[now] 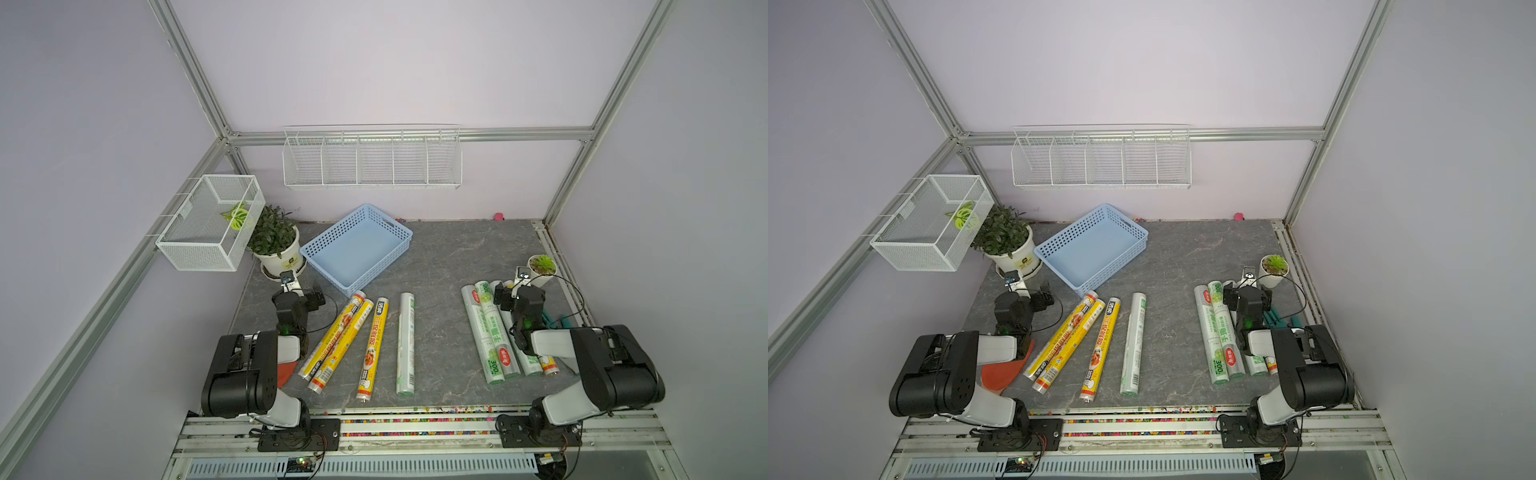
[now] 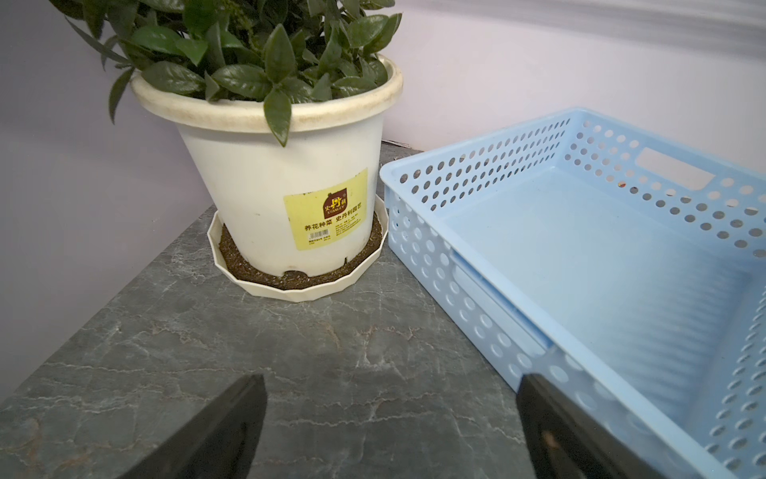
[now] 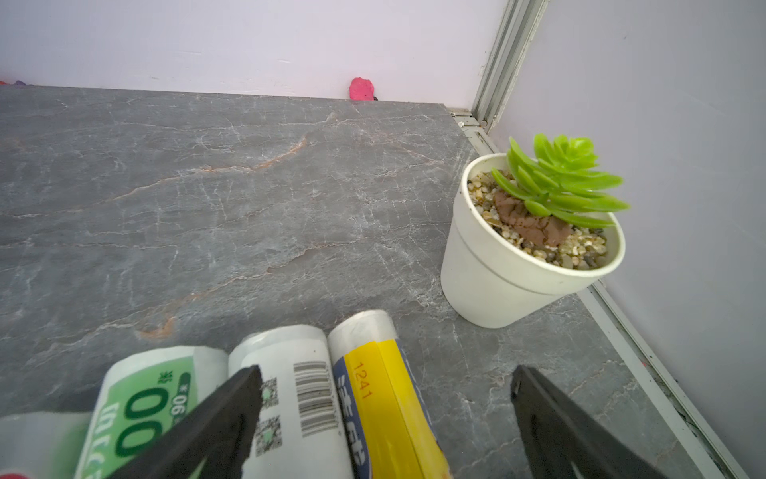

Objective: Put the plastic wrap into the basket
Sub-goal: Move the basket to the center of the board.

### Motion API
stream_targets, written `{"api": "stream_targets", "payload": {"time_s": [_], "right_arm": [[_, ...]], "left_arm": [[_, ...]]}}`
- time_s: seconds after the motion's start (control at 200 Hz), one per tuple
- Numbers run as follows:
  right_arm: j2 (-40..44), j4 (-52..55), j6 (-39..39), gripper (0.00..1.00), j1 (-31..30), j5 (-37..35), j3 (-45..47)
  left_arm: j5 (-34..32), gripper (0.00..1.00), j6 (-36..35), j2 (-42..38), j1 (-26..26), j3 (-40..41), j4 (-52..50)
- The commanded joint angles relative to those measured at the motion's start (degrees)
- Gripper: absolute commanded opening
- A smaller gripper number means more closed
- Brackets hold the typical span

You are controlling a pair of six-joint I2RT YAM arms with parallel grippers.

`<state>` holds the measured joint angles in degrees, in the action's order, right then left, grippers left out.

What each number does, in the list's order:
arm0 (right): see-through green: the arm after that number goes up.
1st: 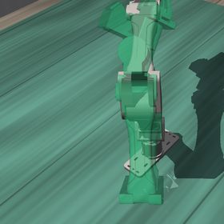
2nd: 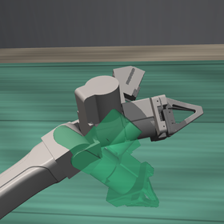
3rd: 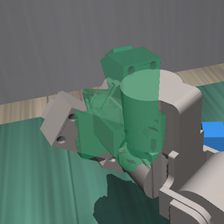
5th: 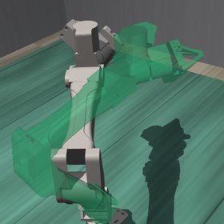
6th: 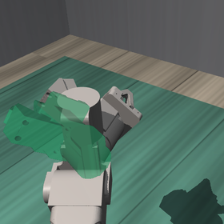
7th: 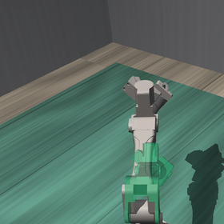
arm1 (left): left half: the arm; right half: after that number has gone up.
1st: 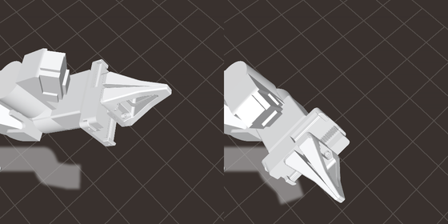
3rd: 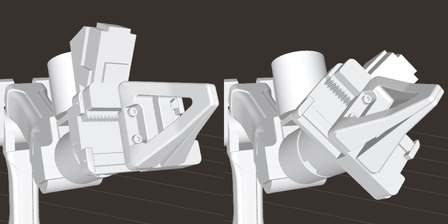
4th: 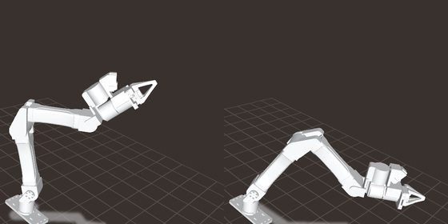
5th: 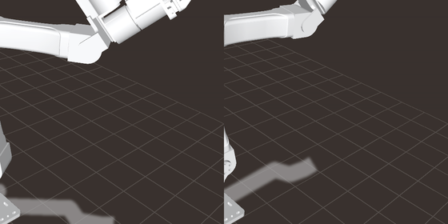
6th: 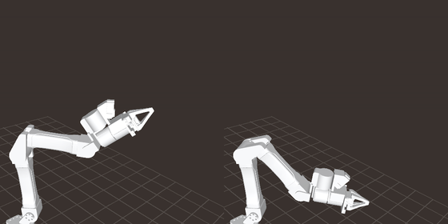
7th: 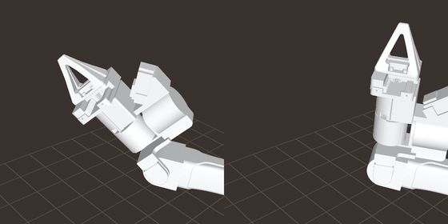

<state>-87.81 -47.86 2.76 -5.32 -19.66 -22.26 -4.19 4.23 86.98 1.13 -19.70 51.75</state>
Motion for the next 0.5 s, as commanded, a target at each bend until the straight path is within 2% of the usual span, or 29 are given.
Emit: {"api": "stream_targets", "payload": {"time_s": [0.0, 0.105, 0.175, 0.25, 0.32, 0.36, 0.42, 0.495], "right_arm": [[0.8, -1.0, 0.1, 0.98, 0.1, 0.5, 0.3], [4.2, 1.1, -1.1, 0.98, 0.1, 1.7, -0.1], [8.8, 17.1, 2.4, 0.98, 0.1, -0.6, -5.5], [12.5, 35.5, 8.0, 0.98, 0.1, -2.4, -13.2], [13.9, 50.2, 18.4, 0.98, 0.1, -1.5, -21.1], [14.1, 58.7, 22.1, 0.98, 0.4, 5.8, -25.8], [13.4, 65.4, 18.2, 0.98, 0.6, 24.5, -31.2], [11.9, 63.0, 23.1, 0.96, 0.1, 43.4, -32.1]], "left_arm": [[-0.2, 1.00, -0.6, -2.2, 0.4, -0.7, -0.6], [-2.0, 1.00, 0.5, -9.3, 0.3, -2.0, -8.7], [-2.4, 1.00, 1.2, -14.6, 0.4, -3.2, -14.4], [-2.8, 1.00, 4.9, -20.2, 0.4, -5.0, -19.5], [-2.5, 1.00, 11.7, -24.2, 0.4, -8.0, -25.2], [-1.0, 1.00, 15.4, -25.5, 0.4, -10.6, -29.3], [2.5, 1.00, 20.3, -26.6, 0.4, -14.3, -36.2], [7.5, 1.00, 26.5, -26.0, 0.4, -18.8, -44.0]]}}
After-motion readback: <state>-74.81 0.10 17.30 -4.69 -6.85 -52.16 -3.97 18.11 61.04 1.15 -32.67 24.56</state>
